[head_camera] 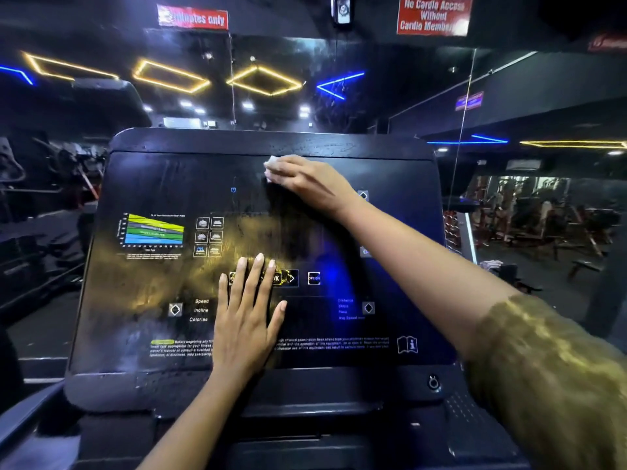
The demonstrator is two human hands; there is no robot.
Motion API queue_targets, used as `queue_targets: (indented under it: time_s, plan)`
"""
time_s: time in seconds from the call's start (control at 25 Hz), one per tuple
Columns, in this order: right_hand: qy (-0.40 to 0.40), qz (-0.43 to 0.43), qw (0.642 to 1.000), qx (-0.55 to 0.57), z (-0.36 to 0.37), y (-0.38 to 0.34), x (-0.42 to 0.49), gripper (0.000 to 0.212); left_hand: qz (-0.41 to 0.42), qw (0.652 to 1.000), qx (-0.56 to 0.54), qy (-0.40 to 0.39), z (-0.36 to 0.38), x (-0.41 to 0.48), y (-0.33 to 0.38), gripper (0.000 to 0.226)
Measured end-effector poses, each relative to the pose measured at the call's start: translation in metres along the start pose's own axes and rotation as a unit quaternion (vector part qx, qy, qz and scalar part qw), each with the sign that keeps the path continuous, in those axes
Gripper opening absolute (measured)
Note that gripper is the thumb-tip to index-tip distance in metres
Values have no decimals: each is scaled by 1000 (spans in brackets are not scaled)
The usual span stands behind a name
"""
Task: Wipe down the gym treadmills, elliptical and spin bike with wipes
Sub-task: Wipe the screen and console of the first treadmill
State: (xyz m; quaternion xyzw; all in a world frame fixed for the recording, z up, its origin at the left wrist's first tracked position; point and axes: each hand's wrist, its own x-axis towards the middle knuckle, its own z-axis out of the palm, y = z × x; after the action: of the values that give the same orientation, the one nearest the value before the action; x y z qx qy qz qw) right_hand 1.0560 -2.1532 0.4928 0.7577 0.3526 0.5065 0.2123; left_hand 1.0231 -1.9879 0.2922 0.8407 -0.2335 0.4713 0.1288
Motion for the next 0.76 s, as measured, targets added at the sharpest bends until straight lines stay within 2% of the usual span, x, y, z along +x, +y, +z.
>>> queue_targets:
  time_s: [0.12, 0.36, 0.52, 0.76]
  plan:
    - [-59, 45, 997, -7, -5, 26, -21, 40, -1, 1000, -1, -1, 0, 0, 0, 61]
    - [-29, 240, 970, -33, -28, 13, -96, 44, -1, 1000, 5, -5, 0, 0, 0, 63]
    - [-48, 247, 967, -28, -42, -53, -145, 48, 8, 1000, 5, 13, 1, 4, 6, 59]
    - [-89, 243, 965, 32, -66, -145, -219, 42, 30, 999, -4, 31, 3, 45, 25, 59]
